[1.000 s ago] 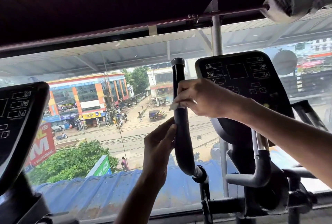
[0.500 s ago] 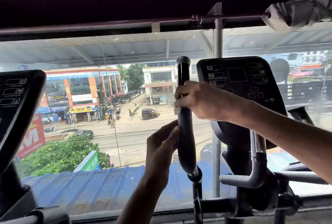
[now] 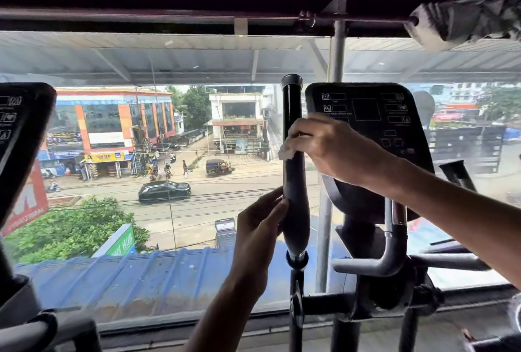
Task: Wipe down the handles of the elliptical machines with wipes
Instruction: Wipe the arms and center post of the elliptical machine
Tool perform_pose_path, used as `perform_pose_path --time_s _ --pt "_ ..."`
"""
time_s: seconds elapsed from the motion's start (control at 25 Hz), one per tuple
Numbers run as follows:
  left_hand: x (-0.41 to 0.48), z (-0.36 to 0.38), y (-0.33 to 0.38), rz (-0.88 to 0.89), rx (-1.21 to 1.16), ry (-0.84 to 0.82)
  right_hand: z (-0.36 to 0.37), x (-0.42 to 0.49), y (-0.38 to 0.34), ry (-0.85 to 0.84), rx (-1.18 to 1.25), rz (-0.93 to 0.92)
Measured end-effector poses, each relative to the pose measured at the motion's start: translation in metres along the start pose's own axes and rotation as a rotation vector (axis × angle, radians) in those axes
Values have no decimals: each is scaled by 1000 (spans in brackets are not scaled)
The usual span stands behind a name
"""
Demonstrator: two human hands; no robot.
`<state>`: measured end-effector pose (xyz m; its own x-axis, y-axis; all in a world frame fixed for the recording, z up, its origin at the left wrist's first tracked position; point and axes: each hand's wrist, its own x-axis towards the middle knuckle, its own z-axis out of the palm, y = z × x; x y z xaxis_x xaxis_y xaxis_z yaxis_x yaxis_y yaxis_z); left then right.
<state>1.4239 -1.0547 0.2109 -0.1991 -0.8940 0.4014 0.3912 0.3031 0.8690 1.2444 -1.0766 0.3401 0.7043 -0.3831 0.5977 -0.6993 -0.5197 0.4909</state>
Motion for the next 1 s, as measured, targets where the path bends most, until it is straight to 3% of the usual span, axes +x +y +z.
perform_pose_path --time_s 0.16,0.32,0.48,0.68,0.84,1.0 --pt "-1 -4 -1 4 -20 -13 5 -23 -21 4 105 -88" --pt "-4 -5 -2 19 -1 -34 14 -36 -26 254 179 204" --pt "-4 -5 -4 28 14 -15 24 -64 -57 254 200 125" --pt "-5 0 -2 17 30 4 31 -26 -25 426 194 408" --pt "-6 -2 0 22 39 -7 32 -37 -37 429 313 339" --pt "-6 0 -1 25 67 12 41 -18 -14 471 201 354"
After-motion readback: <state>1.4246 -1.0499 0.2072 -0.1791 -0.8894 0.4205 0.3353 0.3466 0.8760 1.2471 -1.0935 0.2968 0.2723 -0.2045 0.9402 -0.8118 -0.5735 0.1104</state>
